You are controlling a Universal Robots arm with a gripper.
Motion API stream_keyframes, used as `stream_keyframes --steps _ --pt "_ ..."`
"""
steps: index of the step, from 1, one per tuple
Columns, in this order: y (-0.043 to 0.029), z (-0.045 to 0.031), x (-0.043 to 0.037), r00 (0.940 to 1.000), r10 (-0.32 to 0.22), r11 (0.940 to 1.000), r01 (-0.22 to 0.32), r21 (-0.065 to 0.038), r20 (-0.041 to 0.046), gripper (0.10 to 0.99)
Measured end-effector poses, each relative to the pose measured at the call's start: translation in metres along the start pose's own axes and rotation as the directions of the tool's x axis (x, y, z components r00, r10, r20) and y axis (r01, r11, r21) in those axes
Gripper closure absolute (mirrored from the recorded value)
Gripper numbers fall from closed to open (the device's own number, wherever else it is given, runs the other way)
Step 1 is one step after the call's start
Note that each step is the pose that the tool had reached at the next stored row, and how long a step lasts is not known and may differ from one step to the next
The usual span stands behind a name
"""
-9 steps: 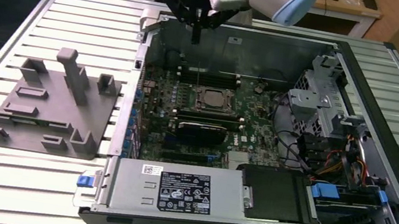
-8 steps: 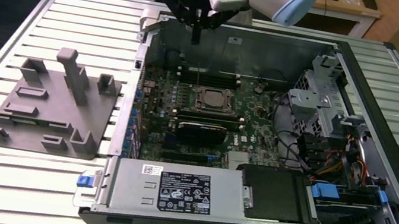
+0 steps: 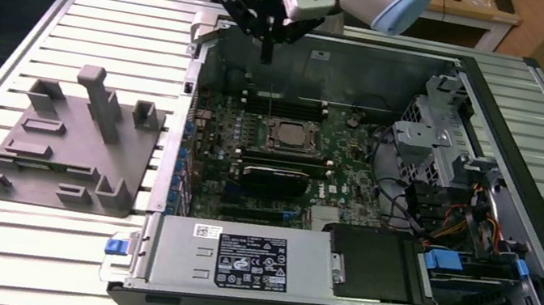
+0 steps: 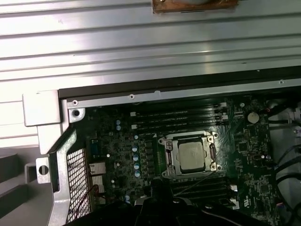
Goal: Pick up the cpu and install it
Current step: 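Install the first cpu locking lever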
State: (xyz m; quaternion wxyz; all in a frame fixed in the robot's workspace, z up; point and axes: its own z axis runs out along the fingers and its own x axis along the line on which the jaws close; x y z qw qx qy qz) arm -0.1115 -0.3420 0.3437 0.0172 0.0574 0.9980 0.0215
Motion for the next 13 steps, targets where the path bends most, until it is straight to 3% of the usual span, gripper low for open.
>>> stream_keyframes --steps 13 --pt "-0.0007 0.0131 0.0004 1.0000 0.000 1.0000 0.000 0.000 0.0000 0.980"
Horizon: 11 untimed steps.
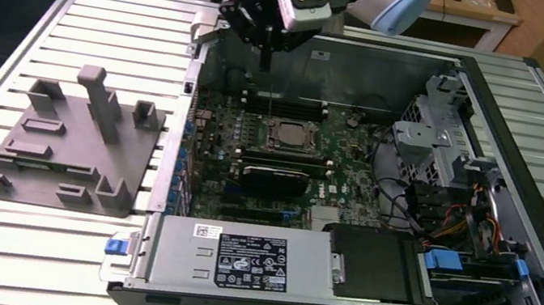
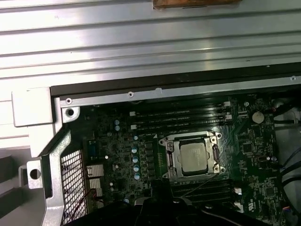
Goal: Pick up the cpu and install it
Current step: 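Install the first cpu locking lever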
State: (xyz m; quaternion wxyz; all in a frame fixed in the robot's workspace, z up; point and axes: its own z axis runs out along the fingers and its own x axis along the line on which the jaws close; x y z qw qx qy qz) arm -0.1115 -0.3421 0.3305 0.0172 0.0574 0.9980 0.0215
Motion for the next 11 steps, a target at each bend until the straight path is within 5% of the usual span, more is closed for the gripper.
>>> stream_keyframes --steps 11 --pt "-0.0018 0.0103 0.0002 1.0000 0.000 1.0000 0.000 0.000 0.0000 0.980"
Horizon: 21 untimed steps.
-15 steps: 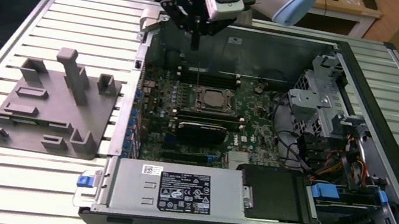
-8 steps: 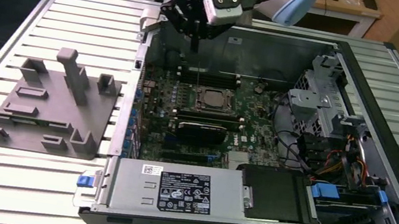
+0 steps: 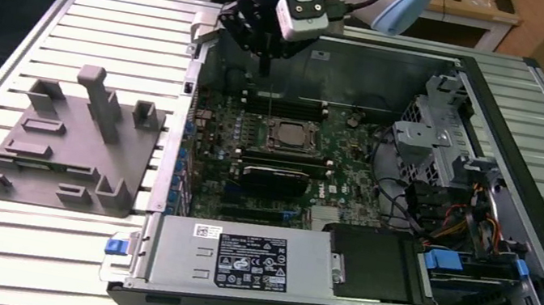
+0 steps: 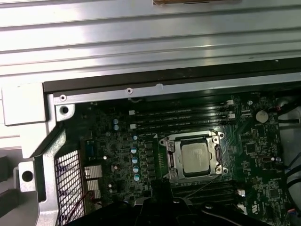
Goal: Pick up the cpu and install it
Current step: 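Install the first cpu locking lever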
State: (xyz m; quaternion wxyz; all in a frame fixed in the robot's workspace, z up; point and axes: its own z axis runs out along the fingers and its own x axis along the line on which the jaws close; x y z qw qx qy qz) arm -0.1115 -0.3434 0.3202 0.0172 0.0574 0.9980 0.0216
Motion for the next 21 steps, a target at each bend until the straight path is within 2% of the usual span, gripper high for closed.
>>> stream_keyframes --steps 3,4,21 --pt "-0.0006 0.0025 0.0000 1.0000 0.000 1.0000 0.000 0.000 0.0000 0.980" --pt "-0.0012 0.0058 0.0001 1.0000 0.000 1.0000 0.000 0.000 0.0000 0.980" --pt "-0.0031 0.0222 0.0004 1.0000 0.000 1.0000 0.000 0.000 0.0000 0.980"
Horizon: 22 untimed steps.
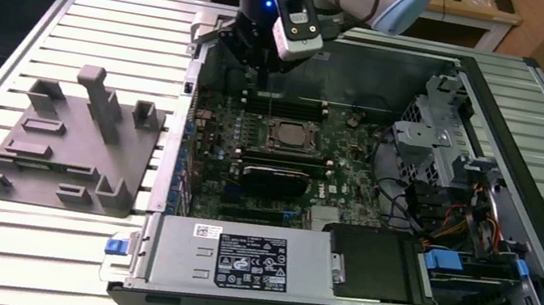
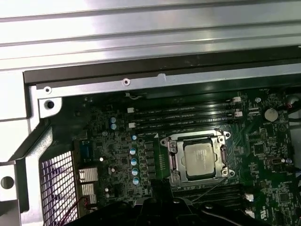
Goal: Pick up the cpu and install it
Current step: 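Install the first cpu locking lever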
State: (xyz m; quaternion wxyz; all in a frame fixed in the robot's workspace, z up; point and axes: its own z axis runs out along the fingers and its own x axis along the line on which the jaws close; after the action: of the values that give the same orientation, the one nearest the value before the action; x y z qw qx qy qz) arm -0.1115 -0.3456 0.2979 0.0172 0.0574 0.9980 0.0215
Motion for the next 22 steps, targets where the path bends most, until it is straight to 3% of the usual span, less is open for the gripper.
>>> stream_keyframes --steps 7,8,16,17,22 --pt "-0.0003 0.0053 0.0002 1.0000 0.000 1.0000 0.000 0.000 0.0000 0.980" --pt "-0.0007 0.0150 0.0005 1.0000 0.000 1.0000 0.000 0.000 0.0000 0.980" --pt "-0.0010 0.0212 0.0007 1.0000 0.000 1.0000 0.000 0.000 0.0000 0.980" --pt "-0.0015 0.0306 0.0010 1.0000 0.000 1.0000 0.000 0.000 0.0000 0.980" --pt "-0.0016 0.0350 0.0011 1.0000 0.000 1.0000 0.000 0.000 0.0000 0.980"
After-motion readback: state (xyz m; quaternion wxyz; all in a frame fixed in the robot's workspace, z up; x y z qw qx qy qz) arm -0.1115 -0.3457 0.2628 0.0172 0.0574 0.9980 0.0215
